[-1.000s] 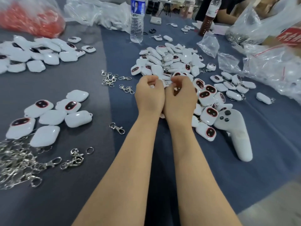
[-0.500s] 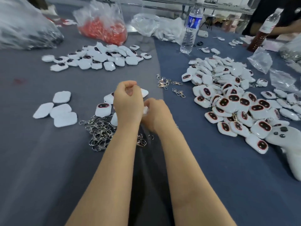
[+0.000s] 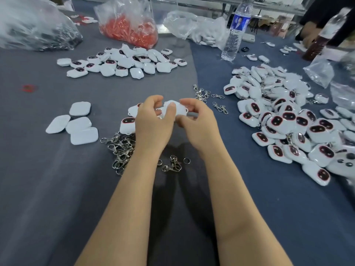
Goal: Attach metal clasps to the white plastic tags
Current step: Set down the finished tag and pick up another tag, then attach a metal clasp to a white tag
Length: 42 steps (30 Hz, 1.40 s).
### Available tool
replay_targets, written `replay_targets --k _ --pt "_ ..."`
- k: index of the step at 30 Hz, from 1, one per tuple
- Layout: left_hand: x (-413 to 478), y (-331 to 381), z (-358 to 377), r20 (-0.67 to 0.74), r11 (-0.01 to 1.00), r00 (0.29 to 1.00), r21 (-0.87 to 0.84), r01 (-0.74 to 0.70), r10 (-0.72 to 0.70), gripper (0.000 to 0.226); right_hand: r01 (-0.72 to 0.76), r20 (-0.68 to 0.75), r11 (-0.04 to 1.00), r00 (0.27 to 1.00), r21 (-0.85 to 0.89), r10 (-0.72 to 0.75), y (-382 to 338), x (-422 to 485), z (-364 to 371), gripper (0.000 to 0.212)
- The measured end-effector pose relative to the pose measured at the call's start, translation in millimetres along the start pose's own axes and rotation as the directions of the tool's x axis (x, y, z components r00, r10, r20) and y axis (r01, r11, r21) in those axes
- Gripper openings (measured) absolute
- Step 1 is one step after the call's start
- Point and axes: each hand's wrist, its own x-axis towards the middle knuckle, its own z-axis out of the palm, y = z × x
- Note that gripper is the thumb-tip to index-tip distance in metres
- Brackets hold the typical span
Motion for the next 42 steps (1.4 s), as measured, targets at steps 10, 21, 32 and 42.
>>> replay_targets --k 10,21,32,42 --pt "3 1 -5 -0.107 0.956 0.98 -0.26 0.135 -0.167 0.008 0.009 0.255 0.824 0.953 -0.566 0.165 -15 -14 -19 0.045" --pt "8 9 -7 0.062 0.686 0.907 -0.632 0.359 -0.418 0.029 0.273 0.476 0.633 0.862 -0.724 0.174 -25 -29 13 0.017" --pt "8 5 -11 -0.05 0.701 0.92 -0.664 0.259 -0.388 0.016 0.35 0.555 0.661 0.823 -0.664 0.121 -23 -41 17 0.047" --pt "8 6 -13 -0.066 0.676 0.917 -0.697 0.24 -0.394 0.014 0.255 0.32 0.733 0.946 -0.631 -0.053 -6 -12 28 0.013"
